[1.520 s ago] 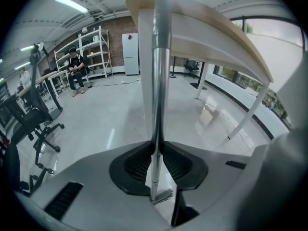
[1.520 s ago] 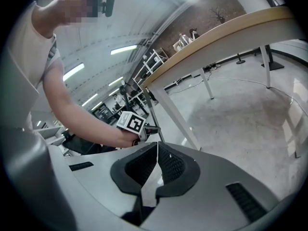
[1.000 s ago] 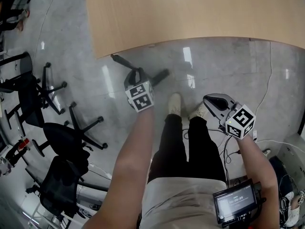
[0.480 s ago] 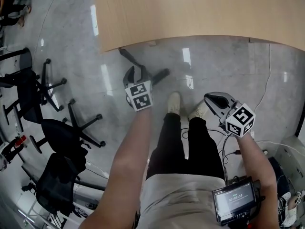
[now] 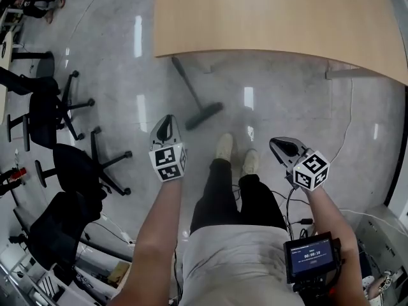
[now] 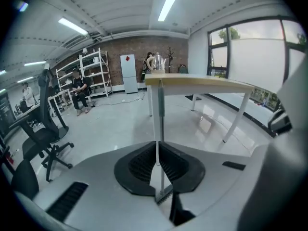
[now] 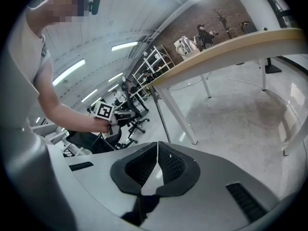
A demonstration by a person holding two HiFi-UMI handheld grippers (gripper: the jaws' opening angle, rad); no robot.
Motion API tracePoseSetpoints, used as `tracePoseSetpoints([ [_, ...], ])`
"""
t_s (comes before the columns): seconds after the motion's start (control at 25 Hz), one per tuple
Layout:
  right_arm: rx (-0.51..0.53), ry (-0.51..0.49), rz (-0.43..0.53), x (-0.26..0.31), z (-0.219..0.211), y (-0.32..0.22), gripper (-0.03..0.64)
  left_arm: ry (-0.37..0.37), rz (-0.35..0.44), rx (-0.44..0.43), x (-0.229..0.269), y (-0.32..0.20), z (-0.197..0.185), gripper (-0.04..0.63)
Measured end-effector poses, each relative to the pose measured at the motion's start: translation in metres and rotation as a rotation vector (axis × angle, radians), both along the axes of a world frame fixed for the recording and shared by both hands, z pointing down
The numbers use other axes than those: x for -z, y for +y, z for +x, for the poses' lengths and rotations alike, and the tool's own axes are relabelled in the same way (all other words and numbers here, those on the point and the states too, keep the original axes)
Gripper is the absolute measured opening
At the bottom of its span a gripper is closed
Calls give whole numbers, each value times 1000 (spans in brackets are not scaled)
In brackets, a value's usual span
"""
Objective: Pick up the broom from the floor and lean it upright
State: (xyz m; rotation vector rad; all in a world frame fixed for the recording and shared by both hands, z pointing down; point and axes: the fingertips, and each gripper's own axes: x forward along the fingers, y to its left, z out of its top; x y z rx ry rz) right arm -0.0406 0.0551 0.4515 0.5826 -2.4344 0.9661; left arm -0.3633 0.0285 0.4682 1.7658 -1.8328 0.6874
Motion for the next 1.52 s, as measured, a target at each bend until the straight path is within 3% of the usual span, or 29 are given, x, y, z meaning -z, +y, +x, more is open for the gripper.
tracePoseSetpoints([
  [0.32,111,18,33,37,20,33,18,87,35,-30,76,95,69,20],
  [0.52,150,11,91,74,12,22,18,25,32,-76,111,143,75,20],
  [0.64,186,-17,132,97,-4,19,18,20,55,-60,131,160,55,20],
  [0.84,244,-69,176,138,-33,31,18,198,176,12,174,181,49,17],
  [0.96,268,-109,205,161,-50,42,18,215,207,22,190,194,49,15],
  [1.32,269,-219,334,233,-83,83,18,204,219,-130,212,224,69,15],
  [1.52,244,-173,379,234,-89,105,18,235,210,-206,211,229,69,15],
])
